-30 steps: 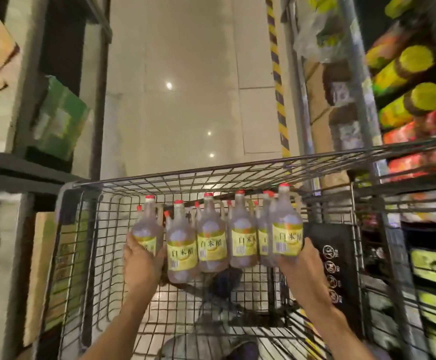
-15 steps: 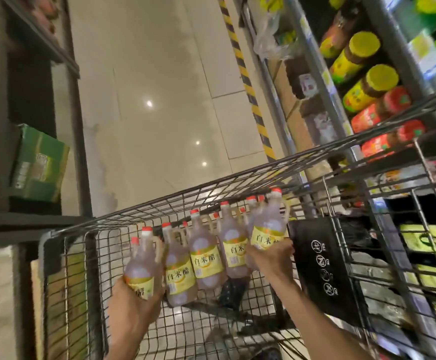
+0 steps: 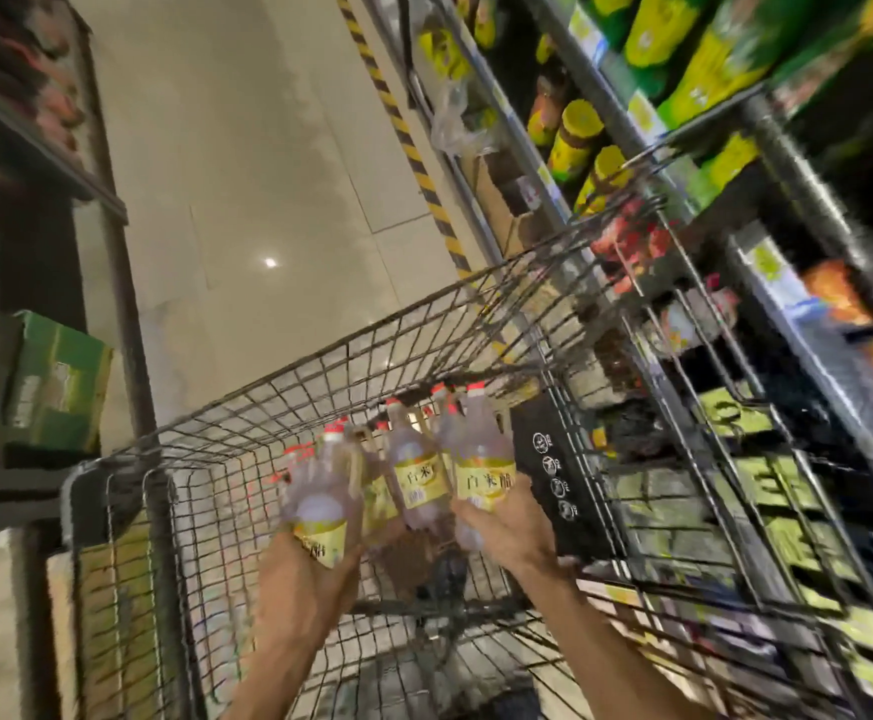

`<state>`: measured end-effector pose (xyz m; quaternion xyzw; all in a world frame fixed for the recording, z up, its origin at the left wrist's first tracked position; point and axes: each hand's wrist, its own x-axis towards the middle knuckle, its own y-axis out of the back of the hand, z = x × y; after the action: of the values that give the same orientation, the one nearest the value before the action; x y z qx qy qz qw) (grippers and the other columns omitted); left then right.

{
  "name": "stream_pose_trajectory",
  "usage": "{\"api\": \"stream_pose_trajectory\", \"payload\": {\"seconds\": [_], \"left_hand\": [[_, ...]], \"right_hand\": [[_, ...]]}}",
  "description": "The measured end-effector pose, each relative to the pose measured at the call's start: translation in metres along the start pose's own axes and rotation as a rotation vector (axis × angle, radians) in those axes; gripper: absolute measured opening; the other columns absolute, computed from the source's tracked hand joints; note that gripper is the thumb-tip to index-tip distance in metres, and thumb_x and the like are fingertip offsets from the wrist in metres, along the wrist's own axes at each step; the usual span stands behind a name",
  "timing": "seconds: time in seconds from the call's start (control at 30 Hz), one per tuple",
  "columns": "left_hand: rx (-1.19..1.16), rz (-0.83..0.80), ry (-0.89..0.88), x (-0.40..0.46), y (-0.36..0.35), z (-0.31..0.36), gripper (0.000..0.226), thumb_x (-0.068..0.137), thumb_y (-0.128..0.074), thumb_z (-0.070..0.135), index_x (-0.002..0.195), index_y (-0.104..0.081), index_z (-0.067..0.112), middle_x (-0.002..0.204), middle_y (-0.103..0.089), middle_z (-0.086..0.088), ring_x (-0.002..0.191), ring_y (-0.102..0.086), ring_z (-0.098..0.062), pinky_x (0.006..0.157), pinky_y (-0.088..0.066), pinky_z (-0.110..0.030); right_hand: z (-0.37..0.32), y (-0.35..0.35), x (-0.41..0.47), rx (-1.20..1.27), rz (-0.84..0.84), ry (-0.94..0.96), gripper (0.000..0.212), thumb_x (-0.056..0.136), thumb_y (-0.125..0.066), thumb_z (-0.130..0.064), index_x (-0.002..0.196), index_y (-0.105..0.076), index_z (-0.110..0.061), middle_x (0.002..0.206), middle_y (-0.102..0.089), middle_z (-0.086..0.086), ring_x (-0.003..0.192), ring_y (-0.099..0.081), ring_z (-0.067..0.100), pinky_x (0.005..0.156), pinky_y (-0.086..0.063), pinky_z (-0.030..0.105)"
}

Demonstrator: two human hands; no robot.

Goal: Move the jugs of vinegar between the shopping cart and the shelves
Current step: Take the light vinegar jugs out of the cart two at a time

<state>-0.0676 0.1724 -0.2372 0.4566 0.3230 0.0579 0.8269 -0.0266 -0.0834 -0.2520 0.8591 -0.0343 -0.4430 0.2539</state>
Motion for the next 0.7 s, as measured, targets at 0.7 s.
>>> {"api": "stream_pose_trajectory", "payload": {"seconds": [0.7], "left_hand": [[-0.205, -0.133, -0.89, -0.303, 0.122, 0.244, 0.077, 0.064, -0.074, 0.071, 0.131, -0.057, 0.037, 0.115, -0.071, 0.013, 0.108, -0.067, -0.013, 0.084, -0.051, -0.032]], "right_hand": [[0.064, 0.27, -0.316, 0.46, 0.471, 0.377, 0.05, 0.075, -0.089, -0.031, 0.104, -0.049, -0.032, 0.084, -0.067, -0.017, 0.068, -0.063, -0.01, 0.059, -0.047, 0.013]]}}
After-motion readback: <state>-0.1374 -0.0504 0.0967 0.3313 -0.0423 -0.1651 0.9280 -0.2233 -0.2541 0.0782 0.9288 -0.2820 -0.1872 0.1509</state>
